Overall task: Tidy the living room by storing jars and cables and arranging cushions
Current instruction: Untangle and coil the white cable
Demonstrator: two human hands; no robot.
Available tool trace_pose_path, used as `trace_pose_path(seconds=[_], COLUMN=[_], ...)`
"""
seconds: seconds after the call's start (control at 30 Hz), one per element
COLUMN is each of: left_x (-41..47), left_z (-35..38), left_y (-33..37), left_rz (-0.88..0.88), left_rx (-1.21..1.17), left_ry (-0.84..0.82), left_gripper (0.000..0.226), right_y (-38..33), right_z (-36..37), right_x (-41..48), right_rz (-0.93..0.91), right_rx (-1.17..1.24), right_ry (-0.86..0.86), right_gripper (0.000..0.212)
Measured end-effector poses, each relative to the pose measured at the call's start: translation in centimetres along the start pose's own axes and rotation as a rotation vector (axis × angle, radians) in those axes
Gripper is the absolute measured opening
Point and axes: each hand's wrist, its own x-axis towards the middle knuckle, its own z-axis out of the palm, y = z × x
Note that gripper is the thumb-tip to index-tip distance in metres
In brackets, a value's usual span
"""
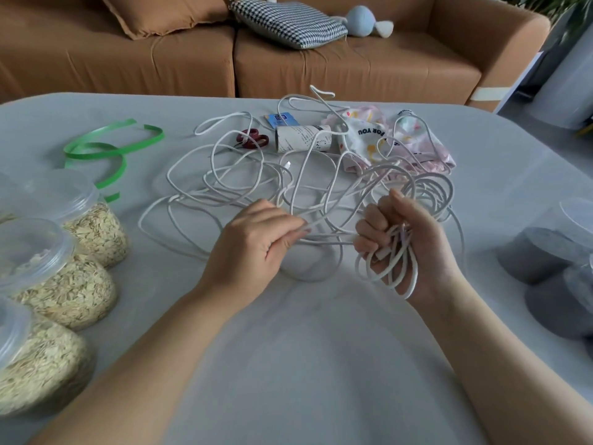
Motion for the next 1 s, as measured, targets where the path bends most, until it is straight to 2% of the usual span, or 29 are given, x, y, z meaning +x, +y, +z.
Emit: trace_pose_path(seconds=[0.13,0.33,0.4,0.47,0.53,0.63,0.73,0.83,0.9,1.0], left_x=[-0.1,0.0,0.0,0.0,0.1,0.4,0.5,0.4,0.3,0.6], left_z=[-0.1,0.0,-0.1,-0.1,-0.4,-0.9,-1.1,-1.4,-1.4,-1.4], left_y=[0.3,0.2,0.3,0.4,0.3,-0.2,-0.6,-0.4,-0.1,0.3], left_rz=[0.089,0.168,0.177,0.184,0.197,0.181,0.086,-0.051,-0.176,-0.442], left_rx=[-0.022,0.009,0.030,0.053,0.076,0.129,0.153,0.068,-0.115,-0.521], left_ry=[-0.062,-0.186,-0.213,-0.229,-0.231,-0.169,-0.024,0.083,0.110,0.035], left_gripper=[0.017,0.014,0.017,0.018,0.014,0.011,0.010,0.011,0.012,0.006], right_y=[0.2,0.3,0.1,0.0,-0.2,-0.4,-0.5,-0.5,-0.5,-0.5], right_z=[0.4,0.3,0.2,0.4,0.1,-0.2,-0.6,-0.9,-1.1,-1.2], right_x=[-0.1,0.0,-0.1,0.1,0.1,0.2,0.2,0.1,0.0,-0.3], right_rz=[0.013,-0.002,0.015,0.060,0.133,0.228,0.371,0.491,0.554,0.631], right_rx=[-0.116,0.037,0.085,0.153,0.191,0.245,0.276,0.231,0.191,0.136], right_ry=[0.066,0.016,-0.021,-0.093,-0.170,-0.256,-0.345,-0.431,-0.486,-0.584], right_gripper=[0.044,0.040,0.032,0.012,0.032,0.016,0.012,0.009,0.008,0.011])
